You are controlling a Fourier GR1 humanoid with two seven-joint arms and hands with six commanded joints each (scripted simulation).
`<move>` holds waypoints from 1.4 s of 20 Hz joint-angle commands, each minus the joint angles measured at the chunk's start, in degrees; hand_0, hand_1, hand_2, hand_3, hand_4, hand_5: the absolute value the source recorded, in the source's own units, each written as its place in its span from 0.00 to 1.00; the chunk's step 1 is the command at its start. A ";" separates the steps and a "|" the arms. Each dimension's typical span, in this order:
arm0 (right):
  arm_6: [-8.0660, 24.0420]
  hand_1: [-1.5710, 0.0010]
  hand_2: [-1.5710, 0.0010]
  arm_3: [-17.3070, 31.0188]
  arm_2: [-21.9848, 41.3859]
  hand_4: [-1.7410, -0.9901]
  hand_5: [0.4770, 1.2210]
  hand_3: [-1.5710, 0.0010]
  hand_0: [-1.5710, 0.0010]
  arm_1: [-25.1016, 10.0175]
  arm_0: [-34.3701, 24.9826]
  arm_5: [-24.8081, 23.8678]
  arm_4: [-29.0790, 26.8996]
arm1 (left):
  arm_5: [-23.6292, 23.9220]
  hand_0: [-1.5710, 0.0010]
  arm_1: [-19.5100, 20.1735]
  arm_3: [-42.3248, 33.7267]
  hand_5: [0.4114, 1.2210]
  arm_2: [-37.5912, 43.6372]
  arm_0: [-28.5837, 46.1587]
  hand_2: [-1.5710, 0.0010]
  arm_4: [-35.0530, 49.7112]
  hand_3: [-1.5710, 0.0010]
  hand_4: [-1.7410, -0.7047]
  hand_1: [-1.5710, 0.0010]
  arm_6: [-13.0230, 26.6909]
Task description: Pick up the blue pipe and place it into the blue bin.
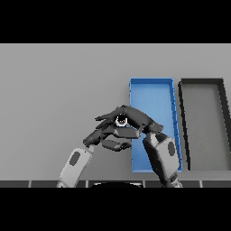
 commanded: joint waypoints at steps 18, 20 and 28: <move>2.93 0.00 0.00 12.79 -26.25 0.32 1.00 0.00 0.00 -13.32 -14.55 -10.48 1.84 | -0.34 1.00 2.12 -4.11 0.07 0.05 2.02 1.00 0.28 1.00 0.77 1.00 0.92; 4.46 0.00 0.00 12.78 -26.84 0.32 1.00 0.00 0.00 -13.14 -12.00 -10.36 3.60 | -0.19 1.00 2.48 -3.77 0.06 0.06 2.18 1.00 -0.21 1.00 0.77 1.00 -0.09; 4.46 0.00 0.00 16.06 -22.98 0.32 1.00 0.00 0.00 -13.70 2.76 -16.25 10.98 | 0.95 1.00 3.01 -3.26 0.07 0.33 2.12 1.00 -1.51 1.00 0.78 1.00 -2.62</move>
